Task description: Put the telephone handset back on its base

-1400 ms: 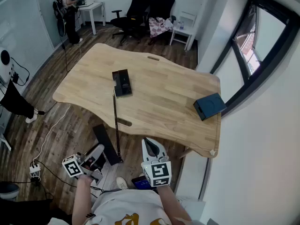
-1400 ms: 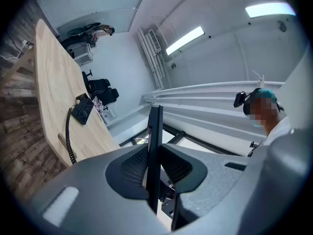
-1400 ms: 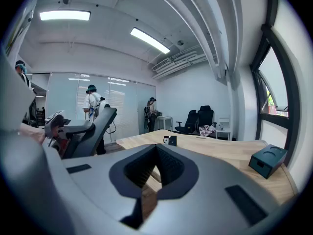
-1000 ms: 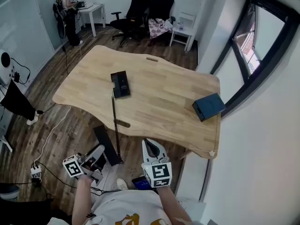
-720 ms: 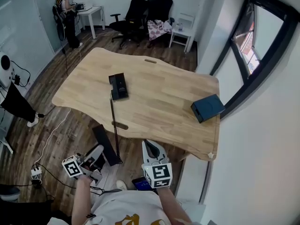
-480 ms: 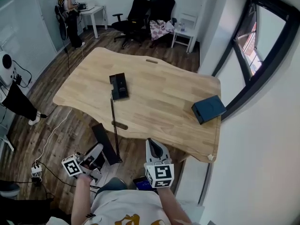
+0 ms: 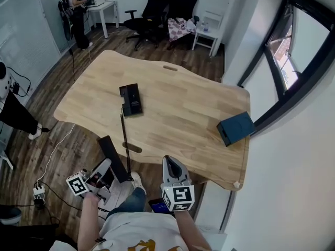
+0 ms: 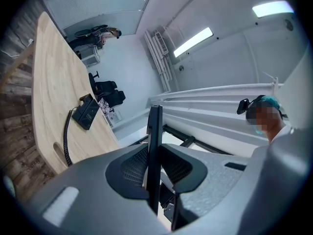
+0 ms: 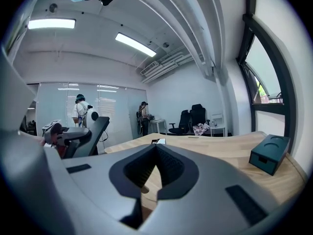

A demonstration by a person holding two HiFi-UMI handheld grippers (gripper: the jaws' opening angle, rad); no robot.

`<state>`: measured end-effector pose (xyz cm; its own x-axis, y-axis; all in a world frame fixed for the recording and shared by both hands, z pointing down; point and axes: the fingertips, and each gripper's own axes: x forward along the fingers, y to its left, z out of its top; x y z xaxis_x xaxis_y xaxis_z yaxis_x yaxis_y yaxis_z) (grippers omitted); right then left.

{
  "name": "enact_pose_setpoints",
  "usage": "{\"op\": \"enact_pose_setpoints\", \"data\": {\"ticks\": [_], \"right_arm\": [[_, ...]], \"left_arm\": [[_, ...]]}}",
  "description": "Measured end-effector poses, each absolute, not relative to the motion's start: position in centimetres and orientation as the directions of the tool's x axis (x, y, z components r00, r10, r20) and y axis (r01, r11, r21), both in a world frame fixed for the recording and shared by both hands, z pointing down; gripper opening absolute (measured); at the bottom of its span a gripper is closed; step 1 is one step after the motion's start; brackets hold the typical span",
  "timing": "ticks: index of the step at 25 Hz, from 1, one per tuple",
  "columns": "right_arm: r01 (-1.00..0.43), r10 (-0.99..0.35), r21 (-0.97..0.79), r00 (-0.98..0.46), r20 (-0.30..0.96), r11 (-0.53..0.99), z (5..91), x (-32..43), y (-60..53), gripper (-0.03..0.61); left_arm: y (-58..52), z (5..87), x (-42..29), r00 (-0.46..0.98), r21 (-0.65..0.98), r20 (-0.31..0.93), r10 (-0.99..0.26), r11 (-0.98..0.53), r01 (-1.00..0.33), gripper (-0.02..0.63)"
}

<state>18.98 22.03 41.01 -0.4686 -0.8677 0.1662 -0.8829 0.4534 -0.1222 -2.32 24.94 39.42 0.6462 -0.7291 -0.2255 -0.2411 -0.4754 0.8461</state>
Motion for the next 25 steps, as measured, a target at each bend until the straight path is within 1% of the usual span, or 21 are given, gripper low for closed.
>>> {"op": "enact_pose_setpoints", "data": {"ticks": [7,14,20,25], "right_arm": [[-0.883,-0.869,-0.127,-0.468,0.161,0.452,41.8,15.8,13.4,0.006],[-0.908,-0.882,-0.132,-0.419,0.215,0.399,43.2,13.8,5.8,0.006],[-0.917,-0.884,-0.109,-0.399,0.242,0.384,44.1,11.4,1.7,0.006],[-0.925,-0.888,-0.108,-0.379,0.259,0.363,44.6,10.2,0.4,0.006]], "left_arm": [[15.2,41.0,-5.0,0.676,0.856,-0.213,-0.705,-0.468,-0.218,0.075],[7.2,42.1,-7.4,0.702,0.872,-0.206,-0.682,-0.453,-0.184,0.075],[2.8,43.6,-8.9,0.717,0.886,-0.208,-0.665,-0.439,-0.150,0.075],[-0.2,43.6,-9.2,0.729,0.889,-0.226,-0.646,-0.443,-0.117,0.075]]}}
